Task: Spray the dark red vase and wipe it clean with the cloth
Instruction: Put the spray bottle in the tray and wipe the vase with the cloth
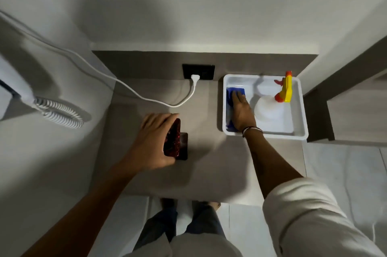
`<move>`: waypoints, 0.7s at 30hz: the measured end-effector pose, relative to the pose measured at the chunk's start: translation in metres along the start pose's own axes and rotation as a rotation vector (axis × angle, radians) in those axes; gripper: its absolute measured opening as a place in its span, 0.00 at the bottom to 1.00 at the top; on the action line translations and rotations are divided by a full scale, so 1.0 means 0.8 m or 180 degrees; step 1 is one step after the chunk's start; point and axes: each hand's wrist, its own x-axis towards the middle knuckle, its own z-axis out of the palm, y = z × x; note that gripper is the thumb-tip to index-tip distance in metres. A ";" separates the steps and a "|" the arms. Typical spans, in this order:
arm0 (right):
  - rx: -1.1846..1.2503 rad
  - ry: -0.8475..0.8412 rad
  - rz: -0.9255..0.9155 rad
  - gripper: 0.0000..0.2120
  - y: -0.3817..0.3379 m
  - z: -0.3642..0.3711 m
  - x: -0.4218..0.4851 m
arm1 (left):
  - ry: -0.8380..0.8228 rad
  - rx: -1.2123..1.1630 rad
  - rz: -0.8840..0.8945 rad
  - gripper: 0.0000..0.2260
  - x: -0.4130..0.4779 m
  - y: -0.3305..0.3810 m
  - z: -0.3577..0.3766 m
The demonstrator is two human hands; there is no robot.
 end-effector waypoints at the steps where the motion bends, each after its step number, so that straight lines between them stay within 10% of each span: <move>1: 0.0453 0.0262 0.0189 0.23 -0.003 -0.005 -0.009 | 0.0006 -0.0072 -0.0030 0.51 -0.001 -0.001 -0.003; 9: 0.1969 0.1491 0.0043 0.32 -0.058 0.050 -0.189 | 0.0407 -0.1561 -0.0195 0.47 -0.042 -0.062 0.003; 21: 0.1594 0.0354 -0.1144 0.48 -0.250 0.155 -0.258 | 0.0344 -0.1791 -0.0018 0.42 -0.066 -0.096 0.001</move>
